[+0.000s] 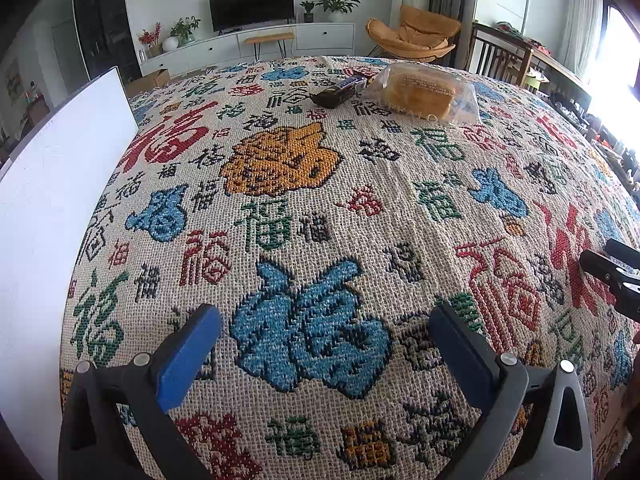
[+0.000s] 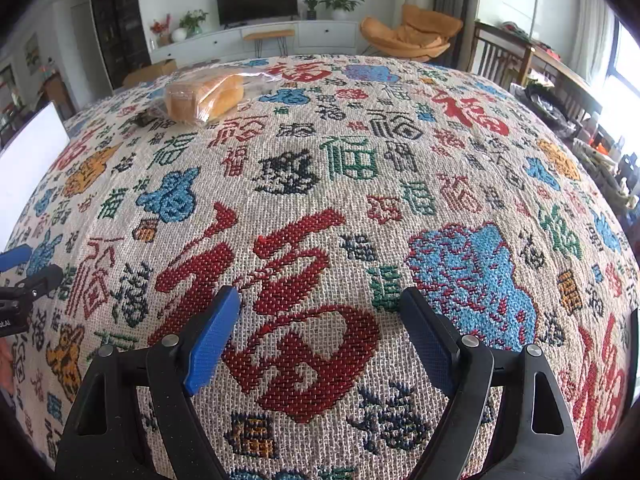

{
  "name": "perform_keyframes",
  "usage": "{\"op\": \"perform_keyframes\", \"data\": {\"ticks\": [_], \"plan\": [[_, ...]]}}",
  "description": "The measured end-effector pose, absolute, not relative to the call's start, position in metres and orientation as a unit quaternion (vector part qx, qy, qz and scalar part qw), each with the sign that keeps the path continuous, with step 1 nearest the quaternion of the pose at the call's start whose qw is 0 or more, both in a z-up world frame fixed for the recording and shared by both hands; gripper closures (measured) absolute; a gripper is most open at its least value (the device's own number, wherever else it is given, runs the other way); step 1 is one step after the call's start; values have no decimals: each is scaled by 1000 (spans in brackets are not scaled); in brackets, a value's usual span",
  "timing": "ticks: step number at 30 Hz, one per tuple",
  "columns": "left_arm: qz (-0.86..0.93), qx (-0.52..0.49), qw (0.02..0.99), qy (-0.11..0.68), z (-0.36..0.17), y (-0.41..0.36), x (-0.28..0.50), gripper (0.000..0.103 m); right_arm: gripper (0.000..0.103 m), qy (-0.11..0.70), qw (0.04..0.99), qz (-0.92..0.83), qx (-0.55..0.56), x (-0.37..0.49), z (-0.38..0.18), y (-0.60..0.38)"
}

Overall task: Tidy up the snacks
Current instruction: 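Move the left tool over the Snickers bar, then close the left tool on the Snickers bar and lift it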

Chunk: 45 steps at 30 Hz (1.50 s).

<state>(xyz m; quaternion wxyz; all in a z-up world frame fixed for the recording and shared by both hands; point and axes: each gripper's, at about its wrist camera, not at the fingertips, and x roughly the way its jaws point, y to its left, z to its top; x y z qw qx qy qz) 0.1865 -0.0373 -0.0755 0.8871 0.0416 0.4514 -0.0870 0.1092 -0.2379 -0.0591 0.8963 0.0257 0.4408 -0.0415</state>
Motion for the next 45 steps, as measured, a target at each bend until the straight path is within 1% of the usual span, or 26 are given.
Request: {"op": "perform_keyframes", "data": {"ticks": [11, 14, 19, 22, 26, 29, 32, 34, 35, 36, 37, 38, 39, 40, 41, 43, 45], "plan": [[-88, 41, 887, 452, -75, -38, 187, 0, 18, 441, 896, -41, 26, 109, -59, -238], [-107, 46, 873, 473, -73, -36, 199, 0, 18, 441, 896, -41, 26, 109, -59, -238], [-124, -23, 859, 495, -55, -17, 249, 0, 18, 441, 896, -41, 26, 109, -59, -238], [-127, -59, 862, 488, -42, -8, 289, 0, 18, 441, 896, -41, 26, 109, -59, -238], [-107, -17, 867, 487, -33, -17, 344, 2, 18, 441, 896, -41, 26, 109, -59, -238], [-113, 13, 865, 488, -34, -31, 373, 9, 18, 441, 896, -41, 26, 109, -59, -238], [-123, 35, 865, 485, -38, -48, 394, 13, 18, 441, 896, -41, 26, 109, -59, -238], [-134, 53, 861, 487, -47, -60, 404, 18, 18, 441, 896, -41, 26, 109, -59, -238], [-140, 63, 858, 490, -52, -65, 409, 26, 18, 441, 896, -41, 26, 109, -59, -238], [-145, 73, 854, 495, -58, -70, 413, 39, 17, 441, 896, -41, 26, 109, -59, -238], [-147, 83, 850, 499, -63, -74, 417, 42, 17, 441, 896, -41, 26, 109, -59, -238], [-150, 89, 859, 481, -61, -77, 417, 45, 17, 441, 896, -41, 26, 109, -59, -238], [-157, 90, 861, 476, -61, -79, 418, 61, 17, 441, 896, -41, 26, 109, -59, -238], [-166, 87, 859, 477, -60, -81, 420, 70, 17, 441, 896, -41, 26, 109, -59, -238], [-169, 88, 861, 472, -59, -83, 419, 84, 16, 441, 896, -40, 27, 109, -59, -238], [-165, 100, 865, 464, -56, -87, 416, 85, 13, 443, 895, -35, 25, 111, -59, -237], [-162, 98, 867, 461, -56, -85, 408, 85, 13, 444, 895, -35, 25, 112, -60, -237]]}}
